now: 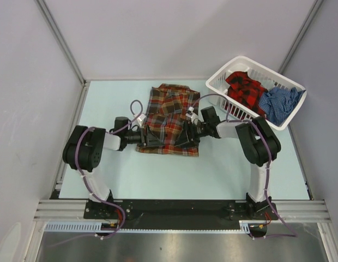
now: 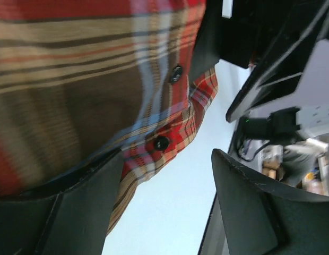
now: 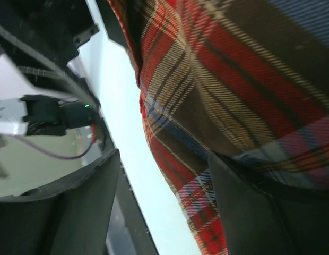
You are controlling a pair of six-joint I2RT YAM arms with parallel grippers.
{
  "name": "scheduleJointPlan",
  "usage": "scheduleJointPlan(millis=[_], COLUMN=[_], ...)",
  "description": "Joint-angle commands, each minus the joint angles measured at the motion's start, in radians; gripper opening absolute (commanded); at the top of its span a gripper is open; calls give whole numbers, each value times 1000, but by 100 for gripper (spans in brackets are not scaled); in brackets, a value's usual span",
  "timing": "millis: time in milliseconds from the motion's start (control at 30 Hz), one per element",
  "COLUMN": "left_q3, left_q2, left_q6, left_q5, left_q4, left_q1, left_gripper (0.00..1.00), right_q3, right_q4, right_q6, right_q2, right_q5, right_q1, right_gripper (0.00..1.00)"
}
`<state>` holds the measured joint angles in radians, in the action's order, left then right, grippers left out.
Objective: Fold and stack the long sleeve shirts
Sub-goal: Fold the shirt
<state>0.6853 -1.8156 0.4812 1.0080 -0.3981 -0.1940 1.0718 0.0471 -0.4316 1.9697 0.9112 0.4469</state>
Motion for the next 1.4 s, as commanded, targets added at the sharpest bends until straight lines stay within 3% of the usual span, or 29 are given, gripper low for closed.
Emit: scheduleJointPlan(millis=[0, 200, 300, 367, 467, 633, 767, 900, 1000, 1100, 1200, 1233, 1333, 1367], left_q3=[-67, -95, -70, -52, -18, 40, 94, 88, 43, 25, 117, 173, 166, 134], left_q2=[-62, 18, 154, 257, 318, 150, -23, -145, -75, 51, 229, 302, 460, 501], left_q6=[77, -9, -143, -179, -143, 87, 174, 234, 171, 16, -364, -618, -1027, -1103], left_q5=[-92, -27, 64, 101, 84, -3, -63, -117, -83, -2, -14, -37, -266, -387], left_q4=[-56, 134, 247, 266, 199, -39, -151, -147, -69, 88, 463, 649, 798, 788], left_q1=[94, 189, 174, 130, 53, 16, 21, 70, 114, 142, 139, 121, 4, -40], left_gripper=[78, 78, 78, 80, 83, 83, 81, 79, 78, 79, 79, 79, 79, 79], right_q3=[10, 60, 80, 65, -7, -15, -12, -3, 2, 40, 108, 129, 230, 253], right_q4=[15, -230, -303, -283, -118, -56, -56, -136, -272, -413, -493, -500, -445, -428], right_q6=[0, 152, 169, 134, 2, -38, -21, 63, 183, 296, 338, 340, 315, 301], right_q2=[104, 14, -101, -141, -177, -42, 79, 121, 81, 14, -55, -67, -69, -60], right_q5=[9, 14, 31, 54, 80, 98, 101, 87, 57, 40, 60, 57, 31, 25], right_q1=[-60, -112, -102, -85, -39, -5, -43, -100, -128, -132, -129, -129, -122, -117], right_gripper=[68, 64, 63, 63, 59, 48, 41, 36, 36, 36, 36, 37, 37, 37])
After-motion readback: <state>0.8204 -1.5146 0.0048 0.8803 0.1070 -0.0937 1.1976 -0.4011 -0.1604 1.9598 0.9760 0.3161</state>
